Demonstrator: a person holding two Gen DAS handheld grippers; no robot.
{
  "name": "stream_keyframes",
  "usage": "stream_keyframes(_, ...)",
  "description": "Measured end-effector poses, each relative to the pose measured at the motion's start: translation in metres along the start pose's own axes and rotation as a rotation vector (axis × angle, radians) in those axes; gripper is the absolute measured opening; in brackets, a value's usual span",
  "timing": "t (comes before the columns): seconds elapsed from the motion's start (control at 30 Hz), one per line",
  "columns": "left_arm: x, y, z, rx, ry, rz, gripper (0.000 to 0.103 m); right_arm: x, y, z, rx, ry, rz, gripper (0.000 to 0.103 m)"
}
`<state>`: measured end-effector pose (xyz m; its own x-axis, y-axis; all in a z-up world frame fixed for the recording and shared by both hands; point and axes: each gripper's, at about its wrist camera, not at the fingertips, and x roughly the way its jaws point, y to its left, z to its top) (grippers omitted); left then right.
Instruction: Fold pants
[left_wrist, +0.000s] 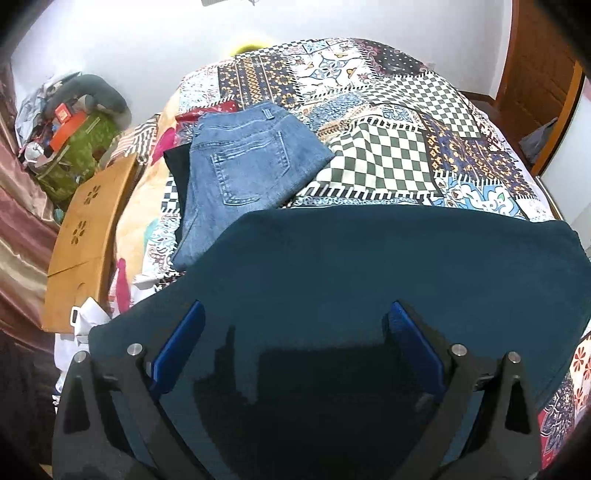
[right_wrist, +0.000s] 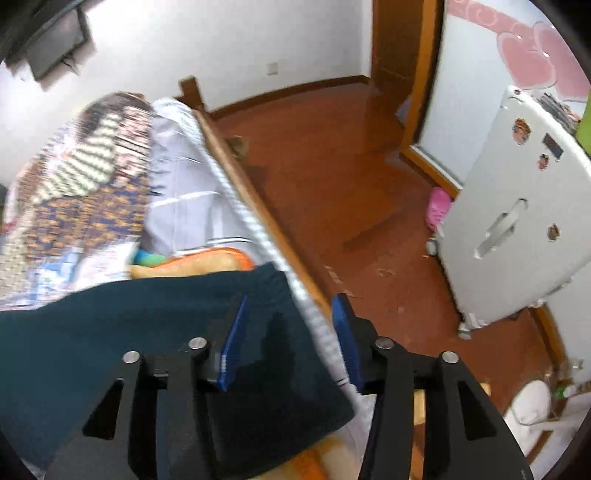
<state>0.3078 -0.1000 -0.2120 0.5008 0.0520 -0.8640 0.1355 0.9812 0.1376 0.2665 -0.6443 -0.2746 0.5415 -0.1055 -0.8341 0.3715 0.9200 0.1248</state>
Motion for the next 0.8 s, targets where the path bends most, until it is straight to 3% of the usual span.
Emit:
stream_keyframes(0.07,0.004,-0.005,-0.001,0.009,0.013,-0.012,0.101,-0.007,0.01,-0.004,-0.002,-0.005,0.054,0.059)
stream_keyframes(0.17,0.009,-0.015,-0.007,0.042,0.036,-0.019,0.101,-0.004,0.032,-0.021,-0.04,0.036,0.103,0.06)
stream_keyframes(0.27,0.01,-0.025,-0.017,0.086,0.04,-0.02,0.101,0.001,0.044,-0.04,-0.075,0.08,0.095,0.06)
stream_keyframes(0.37,0.006,-0.029,-0.023,0.105,0.027,-0.019,0.101,-0.013,0.041,-0.058,-0.056,0.044,0.08,0.064)
stream_keyframes(0.5,0.001,-0.032,-0.028,0.124,0.023,-0.028,0.101,-0.033,0.026,-0.07,-0.001,0.057,0.111,0.065)
stream_keyframes(0.67,-0.003,-0.037,-0.033,0.126,0.023,-0.047,0.101,-0.049,0.003,-0.079,0.225,0.082,0.32,0.065)
stream_keyframes(0.8,-0.006,-0.041,-0.035,0.131,0.022,-0.058,0.101,-0.037,-0.007,-0.086,0.377,0.106,0.394,0.065)
